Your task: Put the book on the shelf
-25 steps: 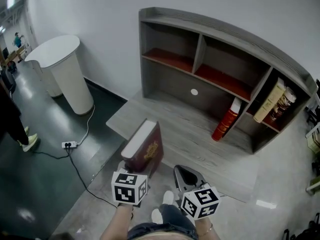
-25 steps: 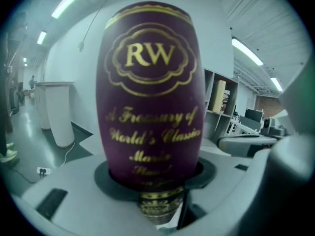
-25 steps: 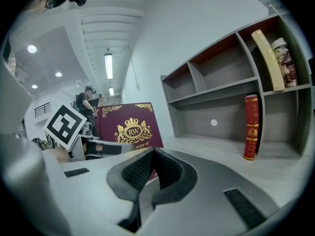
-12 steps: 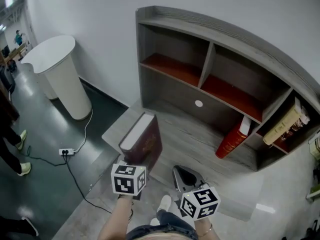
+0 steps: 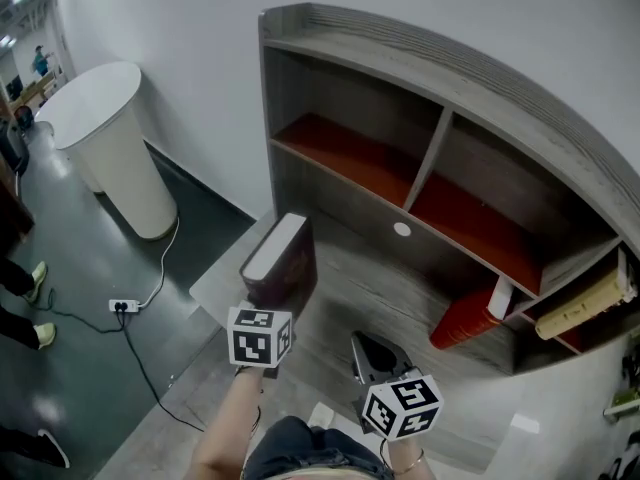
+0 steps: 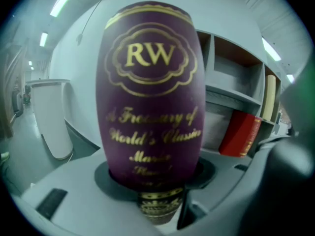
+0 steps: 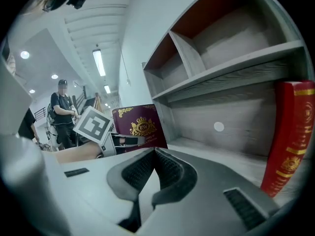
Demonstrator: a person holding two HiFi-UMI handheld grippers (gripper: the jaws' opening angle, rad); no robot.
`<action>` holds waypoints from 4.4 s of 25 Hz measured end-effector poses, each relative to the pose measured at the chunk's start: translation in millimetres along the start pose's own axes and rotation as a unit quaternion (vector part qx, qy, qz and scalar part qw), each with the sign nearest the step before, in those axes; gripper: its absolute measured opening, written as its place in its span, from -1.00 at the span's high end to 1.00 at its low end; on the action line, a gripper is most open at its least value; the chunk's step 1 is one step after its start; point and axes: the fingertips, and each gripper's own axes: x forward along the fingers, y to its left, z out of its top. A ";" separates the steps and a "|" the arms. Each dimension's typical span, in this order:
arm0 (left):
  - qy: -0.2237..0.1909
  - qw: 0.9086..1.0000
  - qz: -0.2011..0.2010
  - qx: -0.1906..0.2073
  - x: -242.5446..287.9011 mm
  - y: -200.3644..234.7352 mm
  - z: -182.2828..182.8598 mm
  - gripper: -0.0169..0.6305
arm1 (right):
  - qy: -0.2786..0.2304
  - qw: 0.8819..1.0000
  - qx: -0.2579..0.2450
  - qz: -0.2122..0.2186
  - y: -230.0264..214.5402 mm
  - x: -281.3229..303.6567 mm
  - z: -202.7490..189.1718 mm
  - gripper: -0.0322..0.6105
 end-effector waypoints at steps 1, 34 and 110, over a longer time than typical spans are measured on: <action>0.000 1.000 0.003 0.006 8.3 2.8 2.0 0.25 | 0.003 1.000 0.001 0.000 -2.2 4.2 0.6 0.87; -0.004 0.997 -0.047 0.065 199.0 87.1 41.6 0.25 | 0.072 0.992 0.053 -0.088 -24.1 128.9 -4.4 0.87; -0.021 0.995 -0.056 0.082 90.6 83.9 -7.3 0.41 | 0.092 0.991 0.027 -0.093 -20.3 203.0 -1.6 0.87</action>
